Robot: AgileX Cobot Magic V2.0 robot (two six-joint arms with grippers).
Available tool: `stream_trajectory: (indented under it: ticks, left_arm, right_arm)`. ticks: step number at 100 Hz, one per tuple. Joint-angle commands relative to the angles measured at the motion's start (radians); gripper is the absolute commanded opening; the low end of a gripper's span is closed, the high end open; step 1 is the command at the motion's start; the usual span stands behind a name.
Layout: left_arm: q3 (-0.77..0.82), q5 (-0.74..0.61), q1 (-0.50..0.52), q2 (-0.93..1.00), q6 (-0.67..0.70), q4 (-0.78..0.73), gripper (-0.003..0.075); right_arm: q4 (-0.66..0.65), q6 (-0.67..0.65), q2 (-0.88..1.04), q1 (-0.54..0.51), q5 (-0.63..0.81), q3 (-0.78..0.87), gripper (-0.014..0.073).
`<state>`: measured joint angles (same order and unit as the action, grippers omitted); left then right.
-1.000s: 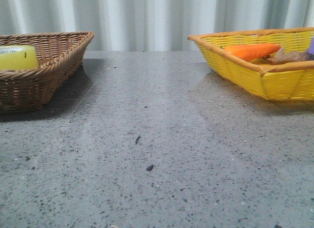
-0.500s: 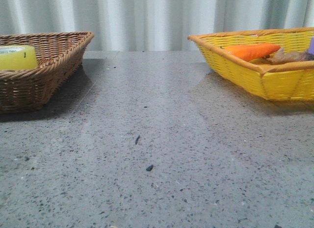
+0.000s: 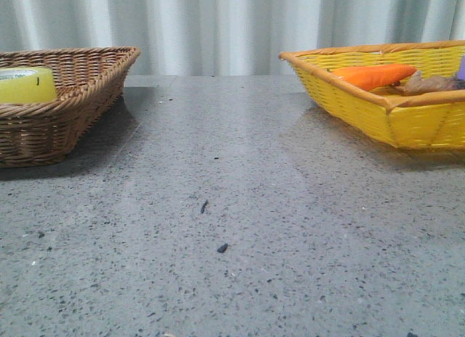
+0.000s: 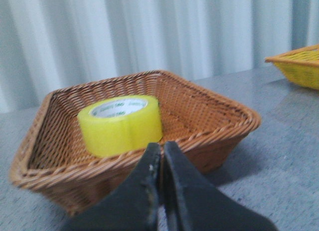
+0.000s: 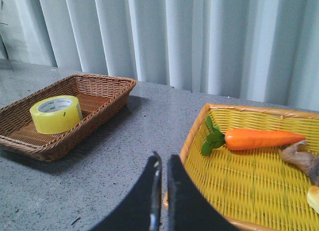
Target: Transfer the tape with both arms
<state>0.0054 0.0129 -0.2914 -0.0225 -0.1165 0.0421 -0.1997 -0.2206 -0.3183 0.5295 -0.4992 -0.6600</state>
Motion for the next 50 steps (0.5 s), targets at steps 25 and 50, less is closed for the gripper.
stream_trajectory:
  ticks: [25, 50]
  left_arm:
    - [0.006, 0.263, 0.128, 0.055, 0.184, -0.015, -0.002]
    - [0.006, 0.263, 0.13, 0.055, 0.184, -0.015, -0.002]
  right_arm:
    - [-0.019, 0.009, -0.011, -0.002, 0.066, -0.026, -0.0062]
    - [-0.019, 0.009, -0.011, -0.002, 0.066, -0.026, -0.0062]
